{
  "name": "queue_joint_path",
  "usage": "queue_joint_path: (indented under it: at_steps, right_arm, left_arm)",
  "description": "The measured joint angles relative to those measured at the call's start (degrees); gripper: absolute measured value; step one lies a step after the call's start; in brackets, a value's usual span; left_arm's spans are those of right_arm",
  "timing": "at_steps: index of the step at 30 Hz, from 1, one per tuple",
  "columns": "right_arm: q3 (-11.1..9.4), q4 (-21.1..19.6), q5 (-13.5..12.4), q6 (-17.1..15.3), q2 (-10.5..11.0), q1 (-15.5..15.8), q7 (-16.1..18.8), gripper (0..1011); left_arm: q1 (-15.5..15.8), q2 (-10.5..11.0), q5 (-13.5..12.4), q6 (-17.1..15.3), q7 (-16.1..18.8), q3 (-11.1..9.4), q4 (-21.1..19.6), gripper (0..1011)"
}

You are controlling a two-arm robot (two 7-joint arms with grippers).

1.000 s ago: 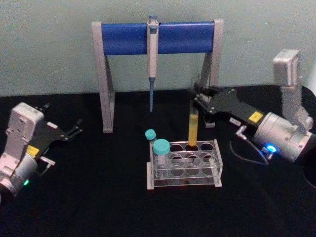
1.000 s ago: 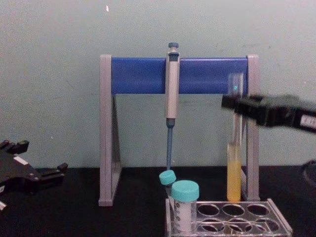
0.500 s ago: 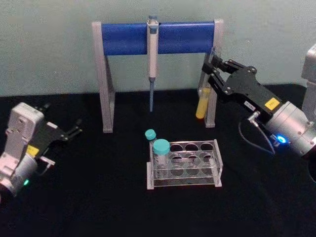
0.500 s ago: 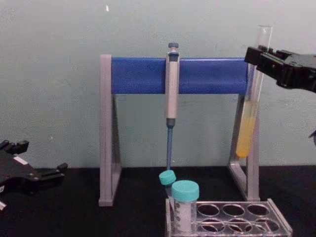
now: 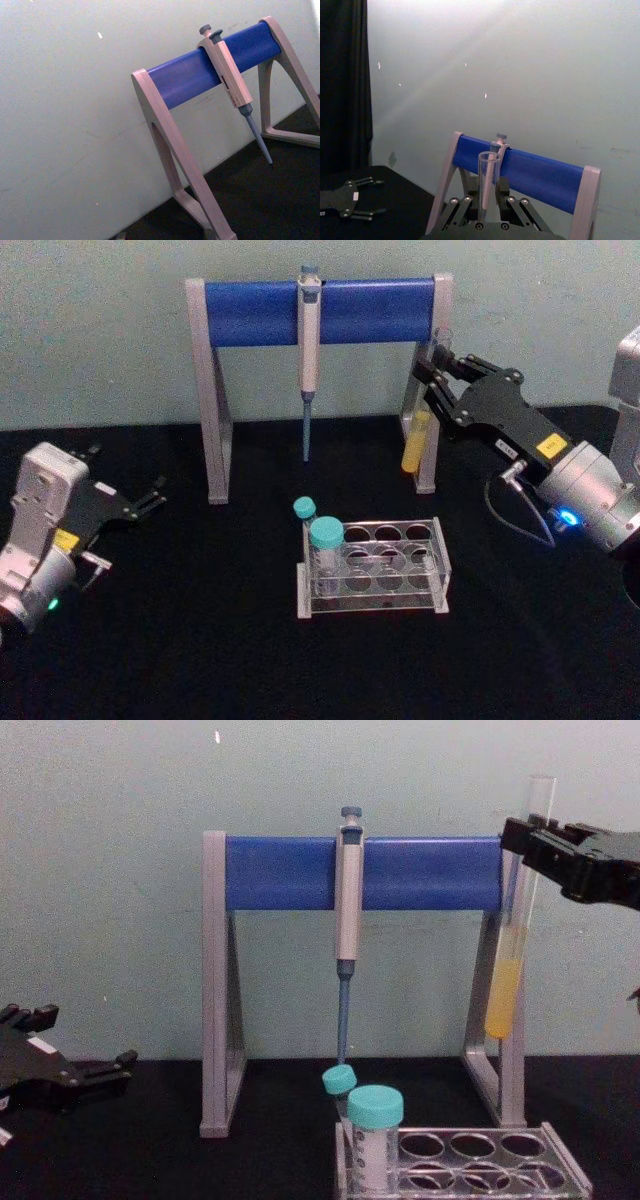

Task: Pick up the test tube from the test tube rack, shake it, then place it back into the test tube rack.

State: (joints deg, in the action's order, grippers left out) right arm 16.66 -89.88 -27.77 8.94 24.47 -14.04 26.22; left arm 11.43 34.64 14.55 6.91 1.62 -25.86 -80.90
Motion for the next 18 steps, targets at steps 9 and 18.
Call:
queue_joint_path:
  at_steps: [9, 18]
  right_arm:
    - [-0.32, 0.37, 0.47, -0.04, -0.56, 0.10, 0.24, 232]
    - [0.03, 1.22, -2.65, -1.13, -0.46, -0.86, 4.18, 232]
  left_arm:
    - [0.00, 0.00, 0.00, 0.00, 0.00, 0.00, 0.00, 1002]
    - [0.00, 0.00, 0.00, 0.00, 0.00, 0.00, 0.00, 1001]
